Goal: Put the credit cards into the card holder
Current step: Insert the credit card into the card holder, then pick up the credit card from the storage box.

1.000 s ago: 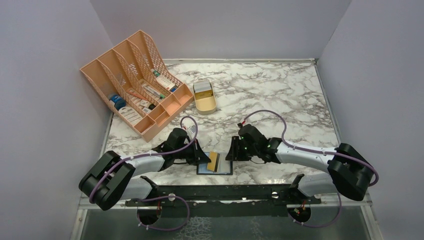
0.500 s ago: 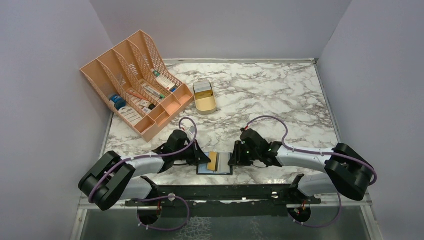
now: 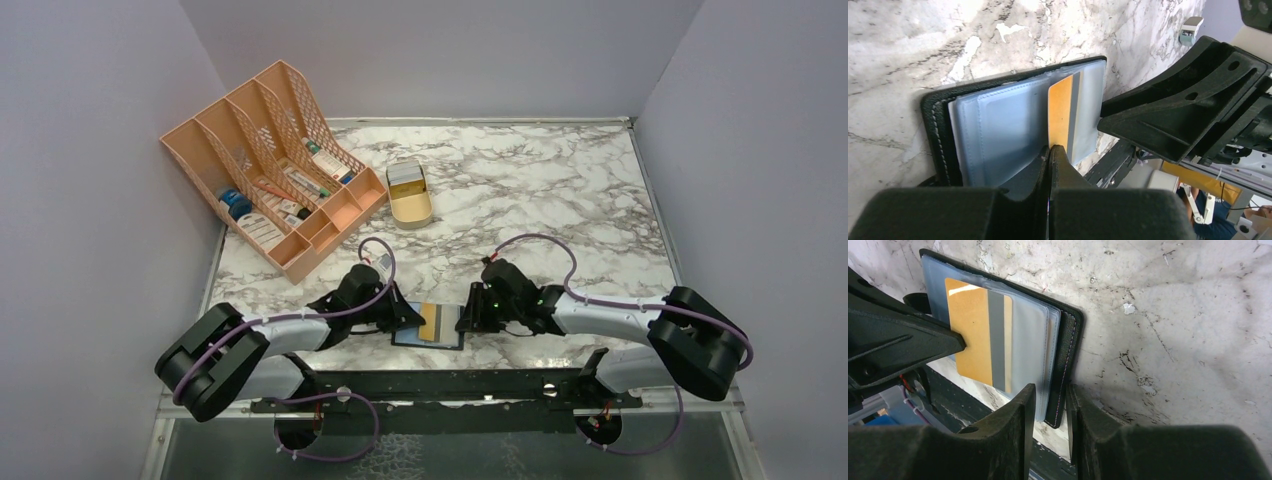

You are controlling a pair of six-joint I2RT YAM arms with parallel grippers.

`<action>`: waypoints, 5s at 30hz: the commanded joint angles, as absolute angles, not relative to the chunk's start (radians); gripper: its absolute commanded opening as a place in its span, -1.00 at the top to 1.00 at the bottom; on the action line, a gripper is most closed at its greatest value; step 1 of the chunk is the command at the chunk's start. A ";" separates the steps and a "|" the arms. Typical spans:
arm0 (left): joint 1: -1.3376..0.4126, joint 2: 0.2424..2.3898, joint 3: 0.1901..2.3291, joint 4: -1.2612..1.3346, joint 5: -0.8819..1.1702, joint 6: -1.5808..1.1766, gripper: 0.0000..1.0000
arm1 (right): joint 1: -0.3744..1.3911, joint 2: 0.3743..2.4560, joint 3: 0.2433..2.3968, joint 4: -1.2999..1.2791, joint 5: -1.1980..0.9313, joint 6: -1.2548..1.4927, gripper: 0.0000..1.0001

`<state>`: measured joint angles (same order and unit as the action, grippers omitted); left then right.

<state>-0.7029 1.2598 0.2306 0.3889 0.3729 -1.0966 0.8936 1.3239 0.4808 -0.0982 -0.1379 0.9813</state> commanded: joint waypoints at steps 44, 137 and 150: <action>-0.836 1.312 0.378 0.329 0.294 -1.115 0.59 | 0.897 1.376 0.521 -0.037 -0.097 0.918 0.66; -0.659 1.789 1.511 -0.436 -0.271 0.322 -0.21 | 0.897 0.877 0.543 -0.215 0.015 0.726 0.19; -0.570 2.040 1.610 -0.283 -0.353 0.565 -0.17 | 0.897 0.891 0.605 -0.289 0.033 0.719 0.20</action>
<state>-0.5766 2.0205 1.5894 -0.3748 -0.2729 0.4644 0.8940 0.8902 0.5598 -0.2466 -0.0090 0.7345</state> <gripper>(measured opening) 0.581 0.402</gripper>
